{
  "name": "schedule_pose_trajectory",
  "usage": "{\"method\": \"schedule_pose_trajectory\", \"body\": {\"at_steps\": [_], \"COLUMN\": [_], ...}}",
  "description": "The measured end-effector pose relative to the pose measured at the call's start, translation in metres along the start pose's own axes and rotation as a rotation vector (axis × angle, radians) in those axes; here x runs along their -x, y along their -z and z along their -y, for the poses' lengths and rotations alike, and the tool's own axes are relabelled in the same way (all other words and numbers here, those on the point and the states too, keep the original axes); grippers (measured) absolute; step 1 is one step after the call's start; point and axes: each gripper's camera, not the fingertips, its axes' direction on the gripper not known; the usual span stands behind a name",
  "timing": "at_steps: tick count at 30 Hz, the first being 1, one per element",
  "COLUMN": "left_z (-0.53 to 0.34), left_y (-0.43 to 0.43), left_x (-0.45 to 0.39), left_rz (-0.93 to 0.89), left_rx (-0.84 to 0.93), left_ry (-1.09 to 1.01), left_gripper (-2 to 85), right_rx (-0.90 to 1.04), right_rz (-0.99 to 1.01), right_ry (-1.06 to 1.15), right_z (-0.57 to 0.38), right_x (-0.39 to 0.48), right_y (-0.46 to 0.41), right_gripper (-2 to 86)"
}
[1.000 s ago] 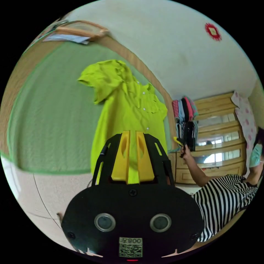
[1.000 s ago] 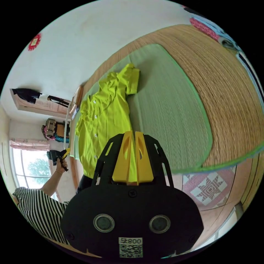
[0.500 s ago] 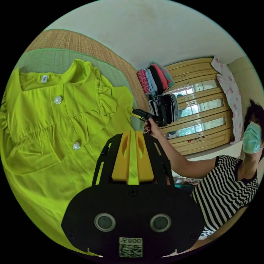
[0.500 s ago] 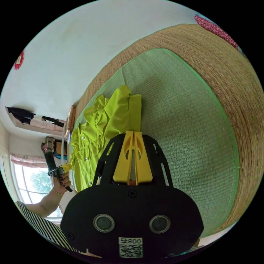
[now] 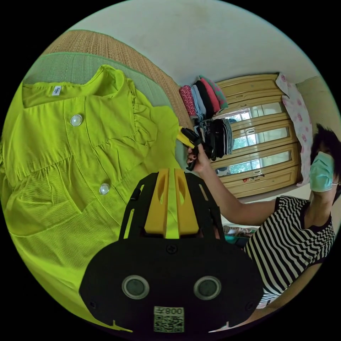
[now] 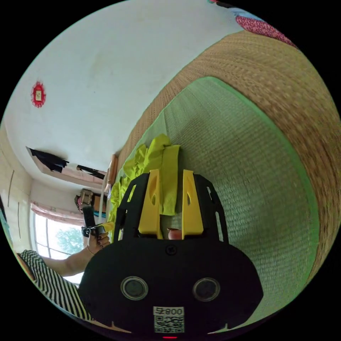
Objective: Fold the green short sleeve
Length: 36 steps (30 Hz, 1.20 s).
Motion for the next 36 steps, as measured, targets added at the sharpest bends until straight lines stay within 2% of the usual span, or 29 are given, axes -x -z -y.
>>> {"method": "schedule_pose_trajectory", "body": {"at_steps": [4,6,8,10,13,15,20,27,32,36], "left_z": [0.008,0.011,0.015,0.017,0.021,0.028,0.075,0.136,0.152,0.156], "left_y": [-0.008,-0.007,-0.004,0.001,0.002,-0.003,-0.035,-0.094,-0.138,-0.141], "left_x": [-0.007,-0.012,-0.018,-0.021,-0.022,-0.025,-0.055,-0.103,-0.121,-0.139], "left_rz": [-0.012,-0.005,0.008,0.033,0.072,0.095,0.280,0.540,0.827,0.810], "left_rx": [-0.011,-0.024,-0.054,-0.091,-0.126,-0.118,-0.053,0.052,0.131,0.109], "left_ry": [-0.006,-0.021,-0.030,-0.030,-0.002,0.001,-0.109,-0.285,-0.337,-0.375], "left_gripper": [2.6,2.7,2.9,3.1,3.8,4.6,8.5,10.8,2.7,1.0], "right_rx": [0.008,-0.033,0.002,0.141,0.364,0.407,0.293,0.107,0.172,0.149], "right_rz": [0.194,0.271,0.249,0.202,0.064,0.011,-0.025,-0.291,-0.412,-0.374], "right_ry": [-0.036,0.039,0.183,0.372,0.509,0.524,0.507,0.522,0.487,0.437], "right_z": [0.012,0.011,0.007,-0.010,-0.045,-0.063,-0.083,-0.090,-0.092,-0.090], "right_x": [-0.012,0.010,0.055,0.119,0.162,0.167,0.167,0.183,0.180,0.175], "right_y": [-0.008,-0.002,-0.006,-0.037,-0.093,-0.108,-0.078,-0.036,-0.066,-0.066], "right_gripper": [2.4,2.0,2.4,4.5,6.9,7.2,7.8,8.9,7.8,2.8]}}
